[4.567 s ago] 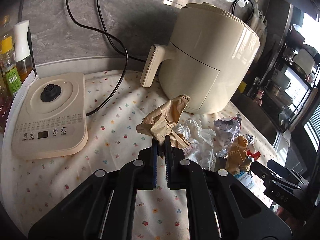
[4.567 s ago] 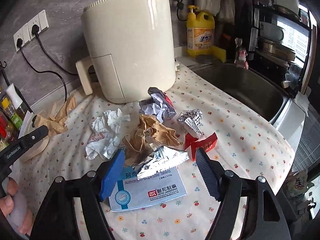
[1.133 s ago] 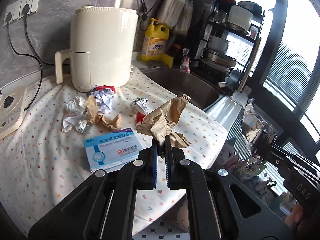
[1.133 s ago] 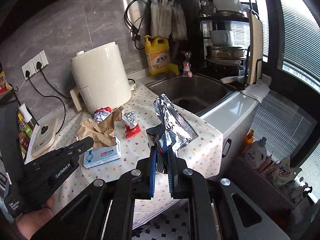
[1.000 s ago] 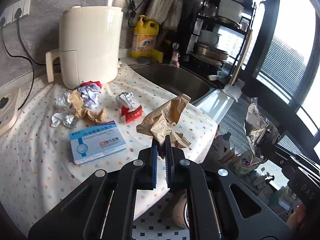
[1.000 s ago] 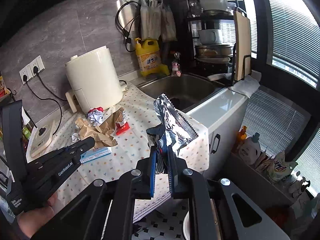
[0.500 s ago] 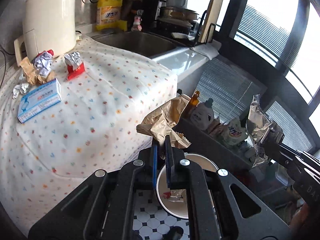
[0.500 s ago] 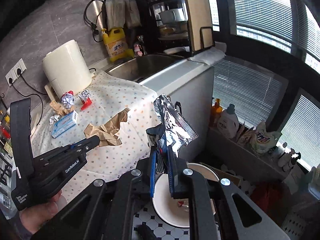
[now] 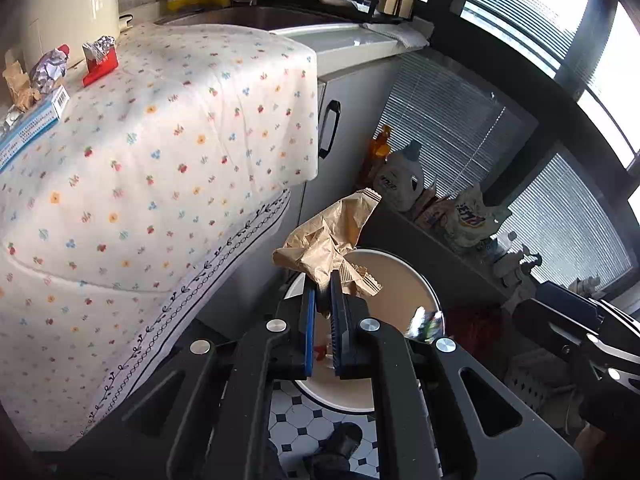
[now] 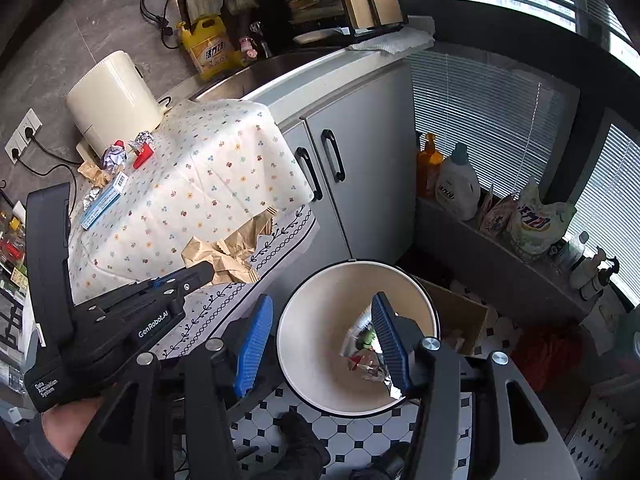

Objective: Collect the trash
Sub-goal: 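Carry both items over the white bin and open both grippers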

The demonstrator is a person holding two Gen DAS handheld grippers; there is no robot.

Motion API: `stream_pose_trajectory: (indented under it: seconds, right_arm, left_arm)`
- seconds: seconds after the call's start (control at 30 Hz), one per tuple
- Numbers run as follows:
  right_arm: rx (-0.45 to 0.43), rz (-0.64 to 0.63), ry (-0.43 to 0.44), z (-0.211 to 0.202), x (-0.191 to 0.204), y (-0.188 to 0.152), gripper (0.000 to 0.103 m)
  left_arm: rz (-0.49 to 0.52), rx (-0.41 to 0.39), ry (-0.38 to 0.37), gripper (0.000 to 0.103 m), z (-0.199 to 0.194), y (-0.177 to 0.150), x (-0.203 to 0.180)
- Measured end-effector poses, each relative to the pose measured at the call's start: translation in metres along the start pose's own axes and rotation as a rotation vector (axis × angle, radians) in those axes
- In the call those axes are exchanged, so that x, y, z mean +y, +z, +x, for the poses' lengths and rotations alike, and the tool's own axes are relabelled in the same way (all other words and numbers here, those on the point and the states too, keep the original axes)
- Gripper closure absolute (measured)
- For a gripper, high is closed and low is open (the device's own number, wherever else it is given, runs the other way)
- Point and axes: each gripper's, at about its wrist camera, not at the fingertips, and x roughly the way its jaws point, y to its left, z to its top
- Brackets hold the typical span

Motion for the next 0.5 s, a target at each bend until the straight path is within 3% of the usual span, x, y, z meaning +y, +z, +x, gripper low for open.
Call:
stream_pose_trajectory:
  seconds: [0.3, 0.5]
  right_arm:
    - [0.035, 0.043, -0.057, -0.009, -0.039, -0.02, 0.051]
    - [0.003, 0.058, -0.087, -0.02, -0.052, -0.017, 0.039]
  left_arm:
    - [0.021, 0.082, -0.049, 0.095, 0.035, -0.023, -0.031]
    - [0.029, 0.084, -0.068, 0.085, 0.039, -0.02, -0.039]
